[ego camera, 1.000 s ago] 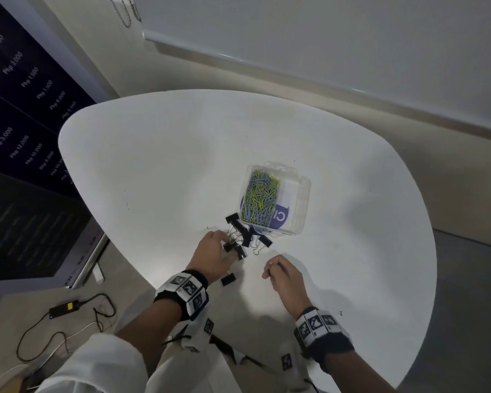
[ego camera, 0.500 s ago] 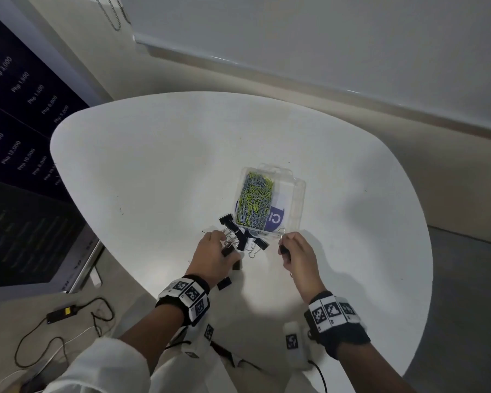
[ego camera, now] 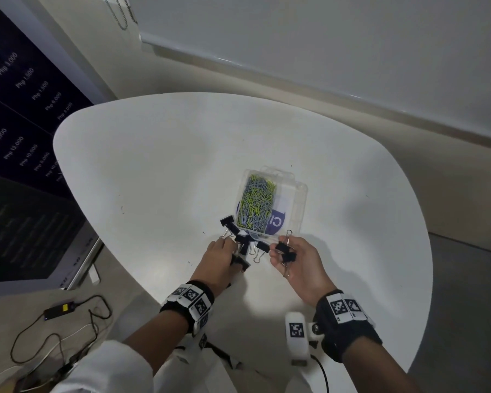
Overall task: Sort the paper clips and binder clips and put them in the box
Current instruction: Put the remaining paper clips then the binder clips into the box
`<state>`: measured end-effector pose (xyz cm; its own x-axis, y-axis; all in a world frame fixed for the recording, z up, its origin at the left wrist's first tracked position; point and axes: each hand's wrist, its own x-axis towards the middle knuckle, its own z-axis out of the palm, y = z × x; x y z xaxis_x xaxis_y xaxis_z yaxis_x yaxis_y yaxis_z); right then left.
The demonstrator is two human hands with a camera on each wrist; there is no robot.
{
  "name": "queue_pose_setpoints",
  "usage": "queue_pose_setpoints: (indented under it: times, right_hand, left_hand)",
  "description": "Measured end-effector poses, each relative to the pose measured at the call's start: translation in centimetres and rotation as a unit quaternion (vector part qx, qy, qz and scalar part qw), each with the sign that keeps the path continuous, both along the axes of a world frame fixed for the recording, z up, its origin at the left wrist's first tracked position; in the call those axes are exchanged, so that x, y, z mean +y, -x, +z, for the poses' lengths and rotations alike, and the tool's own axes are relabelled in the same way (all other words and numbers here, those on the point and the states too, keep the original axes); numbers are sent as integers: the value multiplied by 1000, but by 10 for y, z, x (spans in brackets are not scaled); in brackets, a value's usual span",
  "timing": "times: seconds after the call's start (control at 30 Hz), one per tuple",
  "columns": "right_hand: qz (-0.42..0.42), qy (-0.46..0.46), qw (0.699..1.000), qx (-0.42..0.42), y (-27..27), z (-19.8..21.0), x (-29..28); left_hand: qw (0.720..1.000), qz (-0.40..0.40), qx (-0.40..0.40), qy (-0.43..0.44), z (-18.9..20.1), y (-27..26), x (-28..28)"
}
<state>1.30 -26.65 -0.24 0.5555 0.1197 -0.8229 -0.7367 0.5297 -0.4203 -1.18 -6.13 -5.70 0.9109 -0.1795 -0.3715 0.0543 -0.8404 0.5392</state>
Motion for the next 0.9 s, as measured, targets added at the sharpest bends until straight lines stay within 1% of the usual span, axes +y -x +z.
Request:
queue_pose_setpoints:
  times: [0.17,0.27,0.37,0.53,0.67,0.77,0.9]
  right_hand:
    - [-1,10,1000,-8,2,-3,-2]
    - [-11,18,1000,-18,1,-3,-3]
    - [-24,38,998,-39,-1,-5,-4]
    - [-8,88,992,-94,-13,-11,-3]
    - [42,152,980,-119,-35,-15,2]
    - [77,200,972,-101,-50,-18,5]
    - [135,261,951,-94,-58,-14,6]
  left_hand:
    - [999,-29,21,1,-1,-4,5]
    - [999,-45,20,9,1,-5,11]
    - [998,-47,43,13,7,-4,17]
    - [990,40,106,82,11,-7,28]
    - [983,84,133,91,18,-9,35]
    - [979,115,150,80,22,-14,41]
    - [978,113,164,56,34,-25,44]
